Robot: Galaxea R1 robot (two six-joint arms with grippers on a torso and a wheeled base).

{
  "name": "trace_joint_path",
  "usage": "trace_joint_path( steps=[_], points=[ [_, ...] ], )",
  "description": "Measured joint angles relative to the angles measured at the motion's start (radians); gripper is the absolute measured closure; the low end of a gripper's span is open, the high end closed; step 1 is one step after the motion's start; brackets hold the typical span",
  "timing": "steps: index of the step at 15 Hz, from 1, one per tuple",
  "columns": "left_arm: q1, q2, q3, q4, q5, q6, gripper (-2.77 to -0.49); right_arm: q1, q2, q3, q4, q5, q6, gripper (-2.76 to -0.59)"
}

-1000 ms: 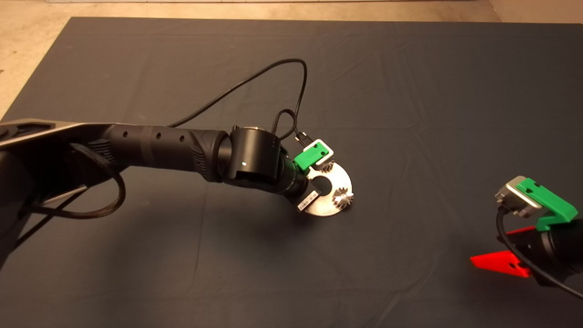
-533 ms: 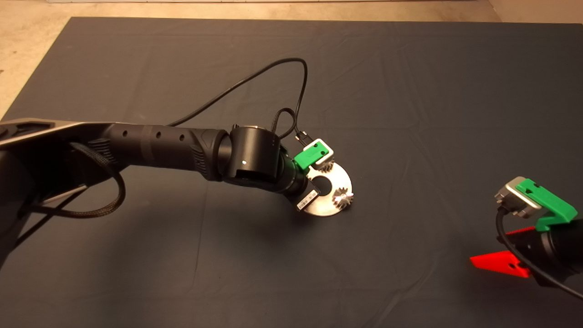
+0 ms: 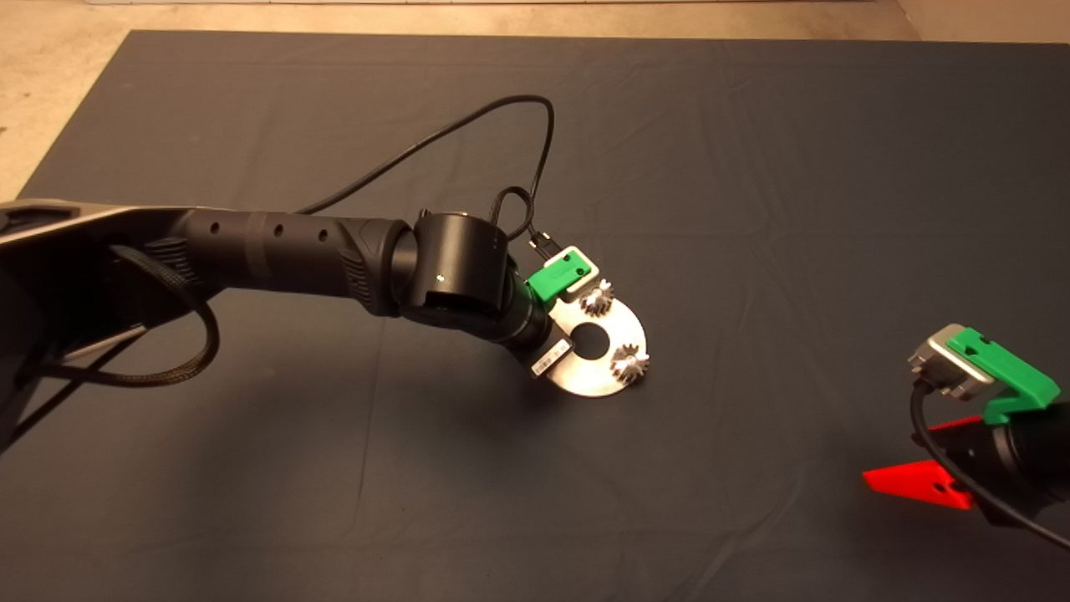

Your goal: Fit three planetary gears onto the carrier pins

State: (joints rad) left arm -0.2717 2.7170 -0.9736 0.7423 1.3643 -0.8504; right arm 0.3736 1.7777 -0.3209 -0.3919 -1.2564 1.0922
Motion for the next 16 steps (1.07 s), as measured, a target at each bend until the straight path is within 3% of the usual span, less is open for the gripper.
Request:
trace_joint_path(
  steps=[3, 7, 13, 16],
  points=[
    [0.0, 0.0, 0.009, 0.0, -0.001, -0.008, -0.78, 0.0, 0.0, 0.0, 0.0, 0.0, -0.002, -2.02],
    [0.0, 0.0, 0.056, 0.006, -0.005, -0.062, -0.78, 0.0, -0.003, 0.0, 0.0, 0.0, -0.002, -2.02],
    [0.008, -0.002, 0.059, 0.056, -0.005, -0.068, -0.78, 0.0, -0.003, 0.0, 0.0, 0.0, -0.002, -2.02],
    [0.008, -0.009, 0.059, 0.074, -0.016, -0.068, -0.78, 0.0, -0.003, 0.0, 0.0, 0.0, -0.002, -2.02]
  ],
)
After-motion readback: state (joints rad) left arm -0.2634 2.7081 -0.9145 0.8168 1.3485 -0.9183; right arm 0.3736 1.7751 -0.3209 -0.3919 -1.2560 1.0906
